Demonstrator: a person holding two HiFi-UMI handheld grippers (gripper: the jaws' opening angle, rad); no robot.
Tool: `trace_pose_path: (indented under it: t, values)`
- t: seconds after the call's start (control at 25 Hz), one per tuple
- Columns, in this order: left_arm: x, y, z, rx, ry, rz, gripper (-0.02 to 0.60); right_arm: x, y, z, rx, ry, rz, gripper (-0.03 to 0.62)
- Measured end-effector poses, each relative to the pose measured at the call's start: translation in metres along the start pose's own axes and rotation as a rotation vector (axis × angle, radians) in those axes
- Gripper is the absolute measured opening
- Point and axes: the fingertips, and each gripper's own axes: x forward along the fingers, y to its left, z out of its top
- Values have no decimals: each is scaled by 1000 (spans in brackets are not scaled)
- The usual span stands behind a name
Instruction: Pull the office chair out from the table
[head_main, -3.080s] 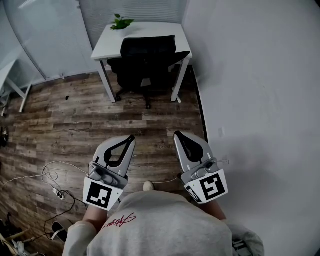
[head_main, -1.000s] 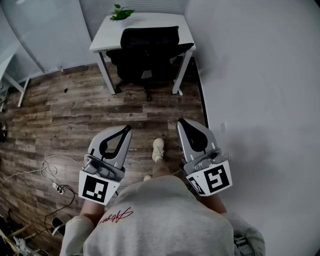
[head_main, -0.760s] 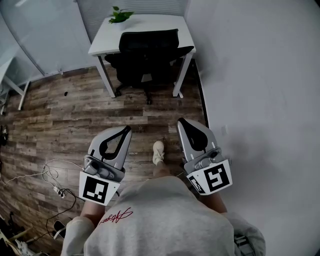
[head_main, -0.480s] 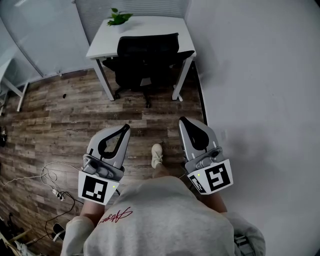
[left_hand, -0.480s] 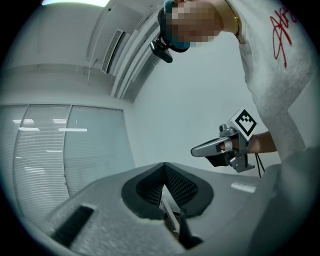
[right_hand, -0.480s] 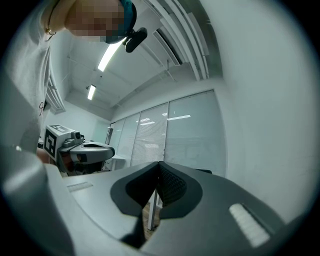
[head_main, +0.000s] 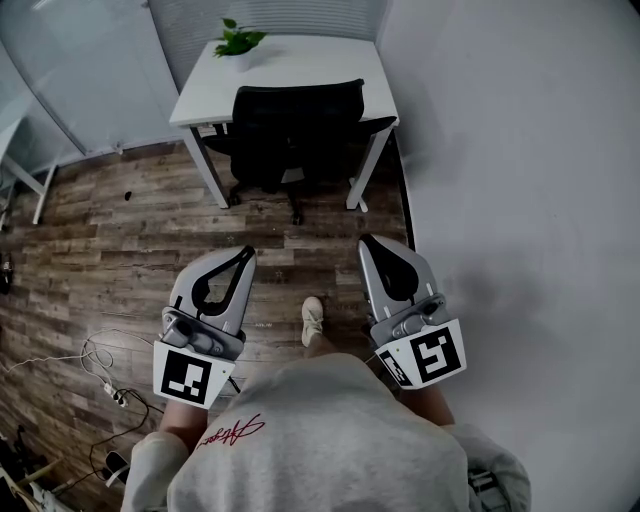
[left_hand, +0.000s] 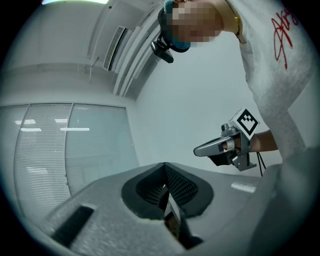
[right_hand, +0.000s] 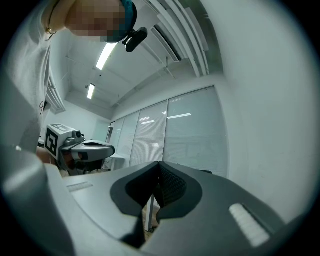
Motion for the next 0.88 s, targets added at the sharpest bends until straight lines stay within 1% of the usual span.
trace_pose_path:
  t: [0.2, 0.52, 0.68, 0.88]
  values:
    - [18, 14, -6, -4, 8, 11, -6, 20, -14, -5, 4, 13, 17, 2]
    - [58, 38, -17, -6, 24, 17, -6, 56, -49, -7, 1, 14, 31, 2]
    - [83, 45, -19, -3, 19, 21, -6, 69, -72, -8, 5, 11, 34, 2]
    - [116, 63, -28, -1, 36, 38, -6, 99, -100, -13, 11, 12, 56, 2]
